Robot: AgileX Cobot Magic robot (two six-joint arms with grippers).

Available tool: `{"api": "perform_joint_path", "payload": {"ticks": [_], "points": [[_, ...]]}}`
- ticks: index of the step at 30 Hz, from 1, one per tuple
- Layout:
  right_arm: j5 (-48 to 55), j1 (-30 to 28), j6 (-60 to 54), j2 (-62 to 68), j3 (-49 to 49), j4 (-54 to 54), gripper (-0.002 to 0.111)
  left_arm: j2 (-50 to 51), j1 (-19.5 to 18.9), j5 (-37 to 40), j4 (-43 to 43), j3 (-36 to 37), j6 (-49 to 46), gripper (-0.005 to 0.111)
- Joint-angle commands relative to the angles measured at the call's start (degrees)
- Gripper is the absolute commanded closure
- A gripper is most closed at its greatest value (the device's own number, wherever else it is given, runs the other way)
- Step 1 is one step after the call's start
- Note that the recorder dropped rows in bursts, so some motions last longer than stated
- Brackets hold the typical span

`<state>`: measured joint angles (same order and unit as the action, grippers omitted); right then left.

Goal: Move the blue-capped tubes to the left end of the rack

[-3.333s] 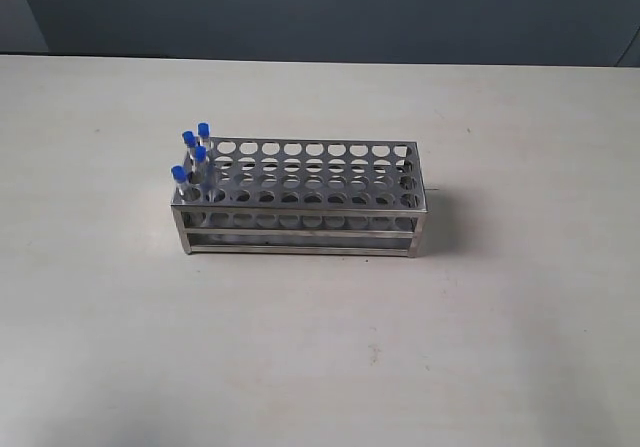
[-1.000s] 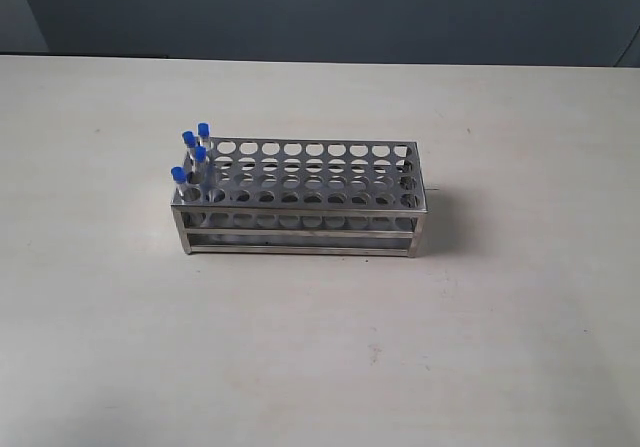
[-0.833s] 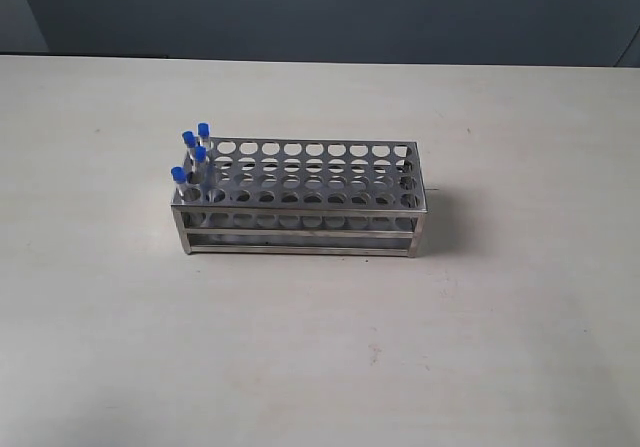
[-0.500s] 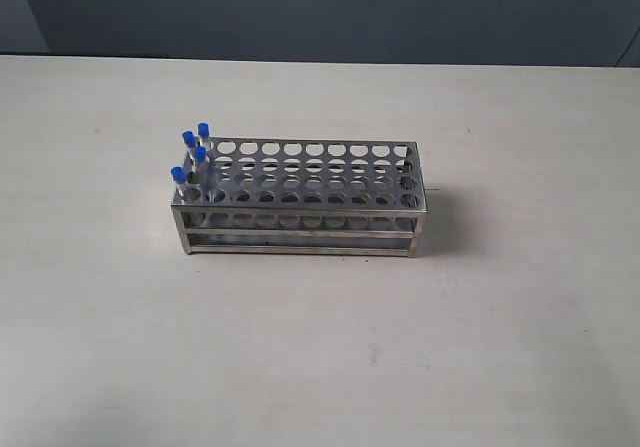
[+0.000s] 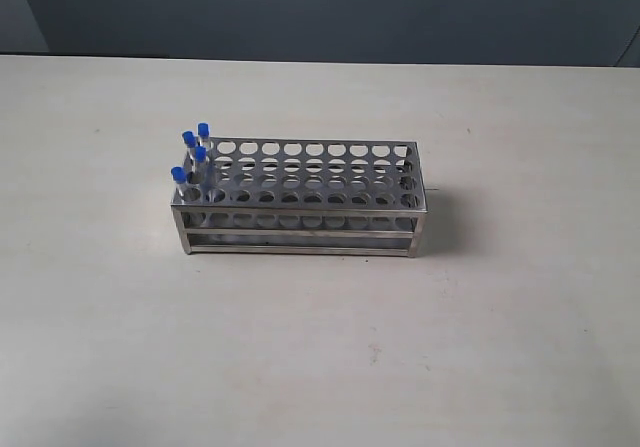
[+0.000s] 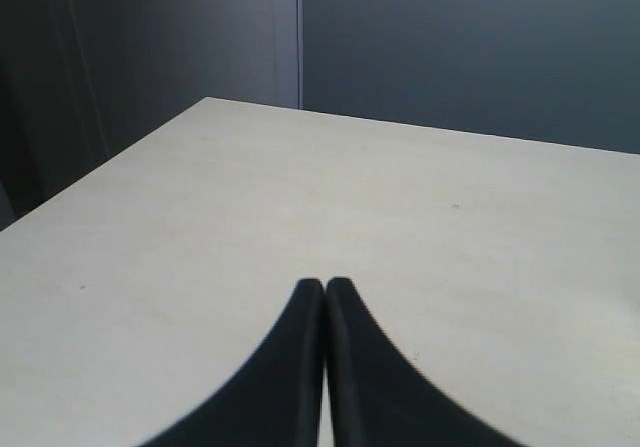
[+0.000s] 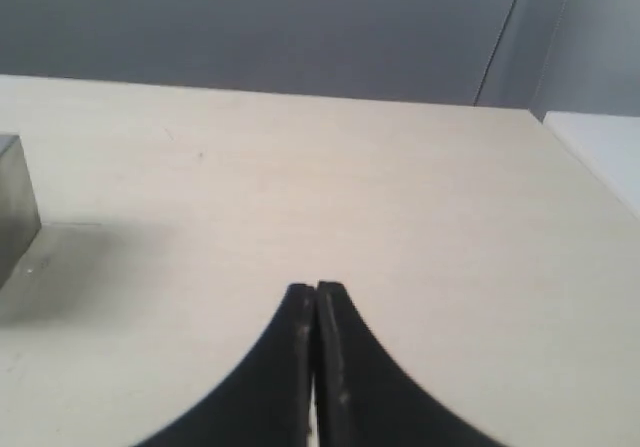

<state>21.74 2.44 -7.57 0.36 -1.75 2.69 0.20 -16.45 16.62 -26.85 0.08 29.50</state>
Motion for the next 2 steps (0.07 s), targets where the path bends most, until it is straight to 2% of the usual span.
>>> {"api": "perform_joint_path", "payload": {"ticks": [1, 2], "points": [[0.6, -0.4, 0.1, -0.4, 0.3, -0.6, 0.109, -0.2, 0.0, 0.0, 0.0, -0.1, 0.1, 0.106], [0.6, -0.4, 0.1, -0.4, 0.3, -0.6, 0.109, -0.2, 0.0, 0.0, 0.0, -0.1, 0.1, 0.106]]}}
